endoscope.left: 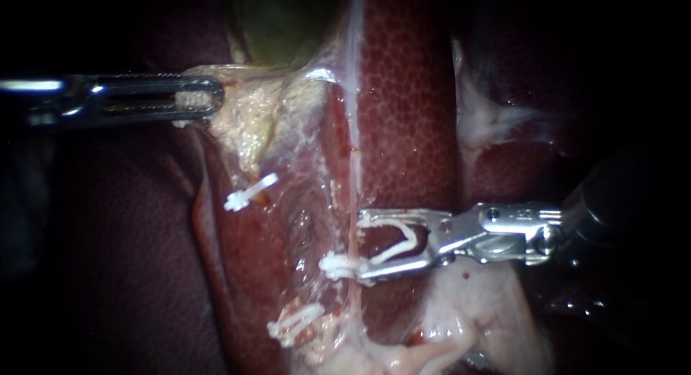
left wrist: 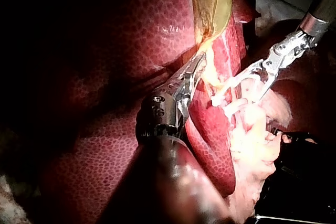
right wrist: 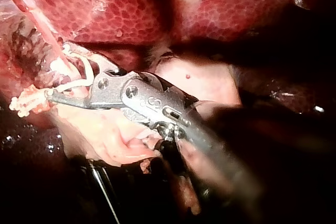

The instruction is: Clipping third clip right tube

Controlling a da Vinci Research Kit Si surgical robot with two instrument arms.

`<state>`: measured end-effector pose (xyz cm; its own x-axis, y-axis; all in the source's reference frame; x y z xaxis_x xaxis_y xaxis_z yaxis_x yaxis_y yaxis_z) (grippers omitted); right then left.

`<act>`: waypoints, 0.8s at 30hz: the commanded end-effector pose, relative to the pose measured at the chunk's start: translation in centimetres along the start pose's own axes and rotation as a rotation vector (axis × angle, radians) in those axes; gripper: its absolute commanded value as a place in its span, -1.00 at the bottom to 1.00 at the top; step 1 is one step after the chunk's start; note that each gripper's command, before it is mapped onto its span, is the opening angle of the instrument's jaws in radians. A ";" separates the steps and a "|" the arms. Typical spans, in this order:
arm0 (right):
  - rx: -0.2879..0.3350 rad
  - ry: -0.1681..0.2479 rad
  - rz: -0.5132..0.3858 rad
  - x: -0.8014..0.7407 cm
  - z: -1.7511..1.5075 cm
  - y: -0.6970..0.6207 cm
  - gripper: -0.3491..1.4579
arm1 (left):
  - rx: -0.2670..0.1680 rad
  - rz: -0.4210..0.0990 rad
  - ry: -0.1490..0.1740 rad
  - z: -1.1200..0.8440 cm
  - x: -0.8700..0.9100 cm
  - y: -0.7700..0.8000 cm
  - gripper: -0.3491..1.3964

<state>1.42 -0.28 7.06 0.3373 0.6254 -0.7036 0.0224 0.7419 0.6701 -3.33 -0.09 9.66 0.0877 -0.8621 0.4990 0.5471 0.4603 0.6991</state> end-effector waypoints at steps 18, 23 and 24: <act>0.048 0.024 0.100 0.14 0.36 0.08 0.02 | -0.003 0.001 -0.002 0.03 0.02 -0.03 -0.96; 0.074 0.020 0.108 0.17 0.44 0.09 -0.01 | -0.007 0.001 -0.003 0.04 0.03 -0.03 -0.96; 0.077 0.019 0.113 0.17 0.45 0.09 -0.02 | -0.007 0.001 -0.003 0.04 0.03 -0.03 -0.96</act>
<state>1.91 -0.21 7.10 0.3241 0.7090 -0.6264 0.0596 0.6455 0.7614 -3.38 -0.12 9.68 0.0858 -0.8607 0.5018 0.5522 0.4603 0.6951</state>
